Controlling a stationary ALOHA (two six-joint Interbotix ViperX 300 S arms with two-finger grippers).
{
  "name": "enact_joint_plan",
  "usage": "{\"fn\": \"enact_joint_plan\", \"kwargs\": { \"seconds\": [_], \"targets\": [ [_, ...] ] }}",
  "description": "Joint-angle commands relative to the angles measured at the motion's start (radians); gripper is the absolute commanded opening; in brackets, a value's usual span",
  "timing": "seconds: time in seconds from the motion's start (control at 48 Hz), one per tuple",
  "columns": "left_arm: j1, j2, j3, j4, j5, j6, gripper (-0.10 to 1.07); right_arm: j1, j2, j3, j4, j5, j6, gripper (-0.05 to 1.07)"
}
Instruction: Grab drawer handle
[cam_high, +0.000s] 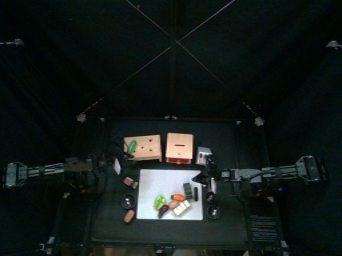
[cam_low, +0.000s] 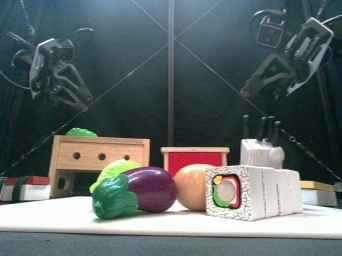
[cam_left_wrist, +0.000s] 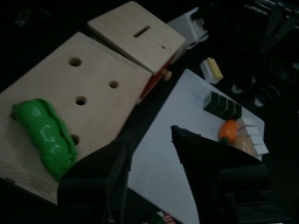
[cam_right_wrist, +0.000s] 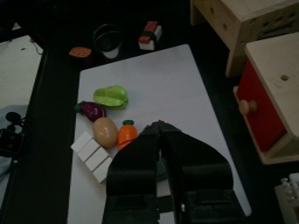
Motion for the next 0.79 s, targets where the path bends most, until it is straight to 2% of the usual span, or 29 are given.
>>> {"fn": "enact_joint_plan", "kwargs": {
  "seconds": [0.0, 0.354, 0.521, 0.771],
  "targets": [
    [-0.026, 0.002, -0.011, 0.002, -0.009, 0.003, 0.79, 0.005, -0.006, -0.026, 0.003, -0.005, 0.002, 0.03],
    [-0.135, 0.002, 0.003, 0.014, -0.043, 0.048, 0.79, 0.015, 0.0, -0.032, 0.009, -0.005, 0.002, 0.03],
    [-0.179, 0.028, 0.028, 0.009, -0.152, 0.057, 0.79, 0.029, 0.021, -0.032, 0.031, -0.005, 0.002, 0.03],
    [-0.189, 0.124, 0.051, -0.009, -0.318, 0.055, 0.79, 0.038, 0.066, -0.049, 0.031, -0.005, 0.002, 0.03]
  ]
}}
